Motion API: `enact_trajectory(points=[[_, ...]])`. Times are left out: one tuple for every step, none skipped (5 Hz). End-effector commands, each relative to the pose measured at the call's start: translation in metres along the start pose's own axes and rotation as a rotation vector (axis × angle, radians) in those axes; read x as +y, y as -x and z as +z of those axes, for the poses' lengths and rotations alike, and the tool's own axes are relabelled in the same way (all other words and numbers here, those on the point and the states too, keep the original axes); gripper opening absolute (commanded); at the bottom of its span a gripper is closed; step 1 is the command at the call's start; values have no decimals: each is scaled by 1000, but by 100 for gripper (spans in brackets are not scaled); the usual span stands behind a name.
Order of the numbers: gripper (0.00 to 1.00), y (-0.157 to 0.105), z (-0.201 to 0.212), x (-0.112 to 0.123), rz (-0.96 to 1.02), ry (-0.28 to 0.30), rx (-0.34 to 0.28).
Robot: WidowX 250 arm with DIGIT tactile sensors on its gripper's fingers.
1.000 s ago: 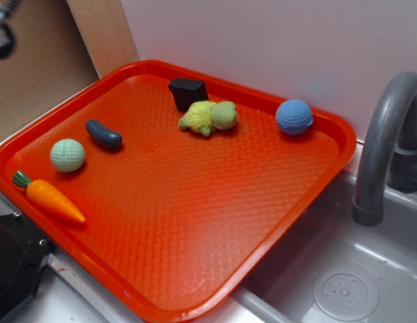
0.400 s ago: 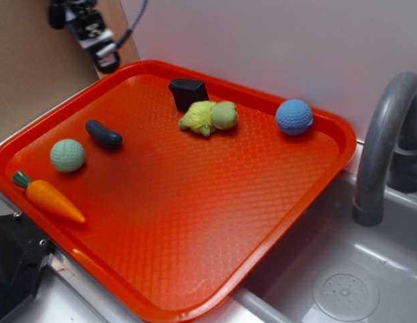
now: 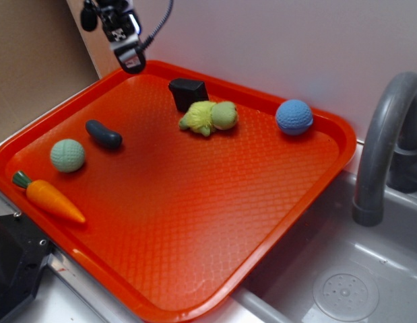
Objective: Grab the black box.
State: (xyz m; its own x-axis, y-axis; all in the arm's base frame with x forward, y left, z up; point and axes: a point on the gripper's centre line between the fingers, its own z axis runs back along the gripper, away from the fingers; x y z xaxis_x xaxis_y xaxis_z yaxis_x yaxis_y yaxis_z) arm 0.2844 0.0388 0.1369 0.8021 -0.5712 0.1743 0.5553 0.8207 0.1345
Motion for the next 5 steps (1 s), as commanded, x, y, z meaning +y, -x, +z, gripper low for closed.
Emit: enact_trajectory(points=[[100,-37,-33,17,-146,5,-19],[100,-40,-56,9,-197,20,23],[100,-34,-75,-3,-257,58,66],[97,-30,-91,-8,-265,66,120],[0,-24,-97,-11,-194,29,117]])
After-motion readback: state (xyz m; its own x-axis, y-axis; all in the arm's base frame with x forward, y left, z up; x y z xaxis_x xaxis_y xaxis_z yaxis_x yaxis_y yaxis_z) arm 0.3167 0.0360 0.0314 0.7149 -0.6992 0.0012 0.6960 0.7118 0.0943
